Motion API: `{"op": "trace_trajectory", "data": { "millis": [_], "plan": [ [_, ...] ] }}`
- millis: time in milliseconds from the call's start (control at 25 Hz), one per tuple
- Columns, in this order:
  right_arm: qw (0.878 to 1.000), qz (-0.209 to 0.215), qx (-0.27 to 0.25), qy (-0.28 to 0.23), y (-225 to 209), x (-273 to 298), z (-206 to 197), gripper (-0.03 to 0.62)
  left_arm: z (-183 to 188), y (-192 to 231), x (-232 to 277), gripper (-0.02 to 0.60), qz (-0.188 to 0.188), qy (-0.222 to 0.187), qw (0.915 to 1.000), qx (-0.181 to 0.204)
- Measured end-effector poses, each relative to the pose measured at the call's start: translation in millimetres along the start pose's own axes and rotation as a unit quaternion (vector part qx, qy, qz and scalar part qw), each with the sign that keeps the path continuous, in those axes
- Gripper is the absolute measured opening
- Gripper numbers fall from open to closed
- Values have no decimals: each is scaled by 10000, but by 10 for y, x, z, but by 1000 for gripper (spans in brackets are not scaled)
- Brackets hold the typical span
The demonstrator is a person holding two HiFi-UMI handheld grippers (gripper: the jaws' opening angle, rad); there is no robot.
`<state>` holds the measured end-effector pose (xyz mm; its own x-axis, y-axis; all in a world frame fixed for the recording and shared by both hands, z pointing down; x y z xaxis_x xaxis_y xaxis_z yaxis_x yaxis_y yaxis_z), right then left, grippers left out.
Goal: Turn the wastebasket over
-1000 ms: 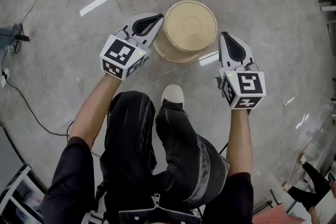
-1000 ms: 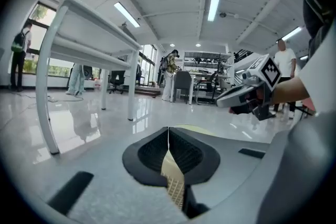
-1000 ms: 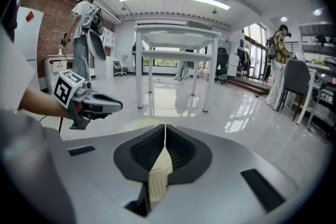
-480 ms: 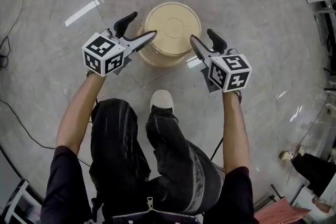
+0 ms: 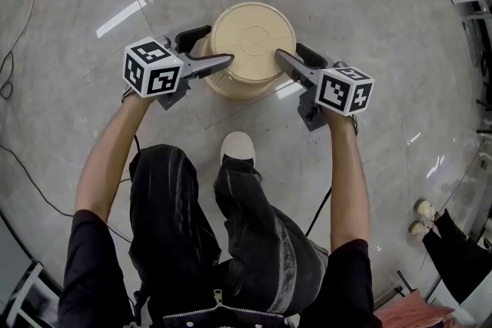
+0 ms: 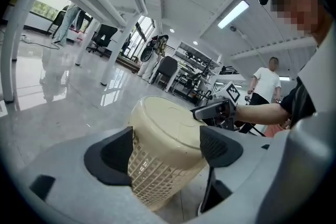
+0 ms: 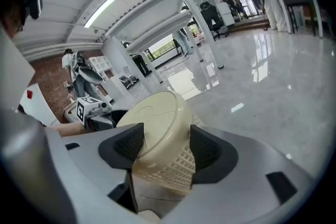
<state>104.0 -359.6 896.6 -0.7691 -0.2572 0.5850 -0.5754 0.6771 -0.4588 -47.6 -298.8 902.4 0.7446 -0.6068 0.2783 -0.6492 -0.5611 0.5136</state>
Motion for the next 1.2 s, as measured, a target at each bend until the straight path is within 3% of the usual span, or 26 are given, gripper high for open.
{"op": "trace_trajectory", "data": {
  "millis": [80,360,600,760,920,1200],
  "plan": [
    [9998,112,169,21,-2,15,-12,264,2,-12,15,385,-30,62,10000,57],
    [9999,-46,-137,-80,43,-30,54,262,52,-53,9,385,33,158,9992,353],
    [9945,-226,-882,-516,173,-117,194,262,179,-122,-54,383,205,-52,9923,1217],
    [9821,-451,-1618,-854,270,-185,242,262,217,-156,-89,379,438,-118,9828,1789],
    [9661,-673,-2205,-1165,345,-256,238,262,202,-152,-126,337,497,-204,9825,1782],
    [9550,-521,-2604,-1317,718,-315,-22,252,-40,-285,-489,337,334,-138,9869,1574]
  ]
}}
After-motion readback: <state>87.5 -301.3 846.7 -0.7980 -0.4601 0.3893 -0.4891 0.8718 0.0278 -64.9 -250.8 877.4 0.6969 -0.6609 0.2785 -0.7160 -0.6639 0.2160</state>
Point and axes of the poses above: the fingertips, and each gripper's own axes: x forward along the fingers, y to its left, z out of its top, the point moved 2 cm from there along -x, backward along the fingers, and after that the axes turned 4 degrees about -z, right-handed, at the moved point
